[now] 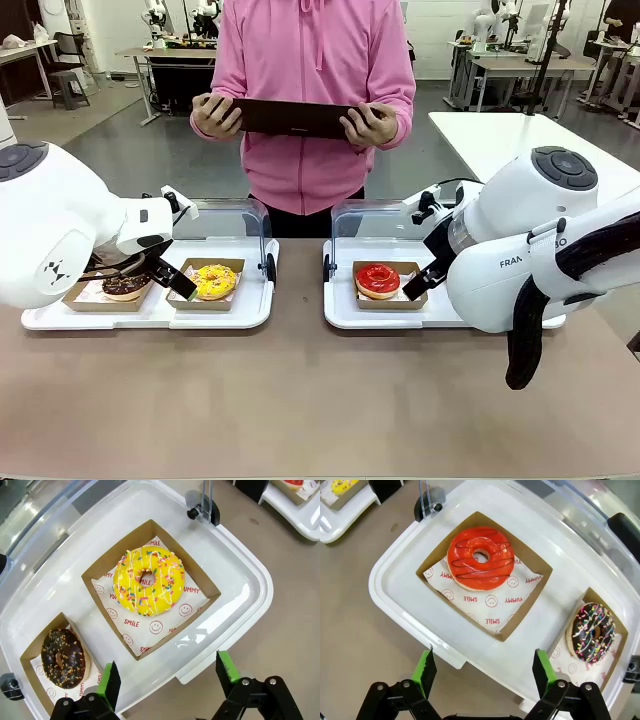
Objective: Provide the desired donut to the person.
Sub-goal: Pick up and lift the Paper togo box containing the Donut pointed at by the person.
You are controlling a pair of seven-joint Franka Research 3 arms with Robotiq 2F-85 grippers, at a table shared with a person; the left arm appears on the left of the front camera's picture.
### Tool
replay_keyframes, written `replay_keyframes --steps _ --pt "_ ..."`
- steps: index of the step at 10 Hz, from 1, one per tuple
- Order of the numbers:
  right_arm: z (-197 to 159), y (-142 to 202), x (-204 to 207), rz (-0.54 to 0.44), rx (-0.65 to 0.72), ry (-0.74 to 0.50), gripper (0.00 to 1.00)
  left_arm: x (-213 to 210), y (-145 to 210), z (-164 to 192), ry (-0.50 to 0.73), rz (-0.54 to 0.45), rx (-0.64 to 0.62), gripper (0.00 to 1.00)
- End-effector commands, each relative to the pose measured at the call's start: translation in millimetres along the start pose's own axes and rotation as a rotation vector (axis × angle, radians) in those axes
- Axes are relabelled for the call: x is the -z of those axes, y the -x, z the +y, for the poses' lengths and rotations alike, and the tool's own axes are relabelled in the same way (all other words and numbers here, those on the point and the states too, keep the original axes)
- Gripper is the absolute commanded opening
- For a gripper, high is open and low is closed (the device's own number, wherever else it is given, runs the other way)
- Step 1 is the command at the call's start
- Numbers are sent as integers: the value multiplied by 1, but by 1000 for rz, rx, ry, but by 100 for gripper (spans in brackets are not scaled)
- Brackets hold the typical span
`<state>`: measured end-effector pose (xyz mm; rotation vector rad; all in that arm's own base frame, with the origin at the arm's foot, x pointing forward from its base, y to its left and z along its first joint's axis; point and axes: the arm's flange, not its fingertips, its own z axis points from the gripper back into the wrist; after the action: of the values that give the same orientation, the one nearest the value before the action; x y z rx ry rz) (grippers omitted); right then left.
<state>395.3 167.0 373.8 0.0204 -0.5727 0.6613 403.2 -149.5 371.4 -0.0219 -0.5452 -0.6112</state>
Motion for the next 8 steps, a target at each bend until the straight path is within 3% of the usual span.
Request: replay_keyframes --steps 1,8 --pt "0 0 0 0 0 0 100 0 0 0 0 -1 0 100" --pt "0 0 0 0 0 0 100 0 0 0 0 -1 0 100"
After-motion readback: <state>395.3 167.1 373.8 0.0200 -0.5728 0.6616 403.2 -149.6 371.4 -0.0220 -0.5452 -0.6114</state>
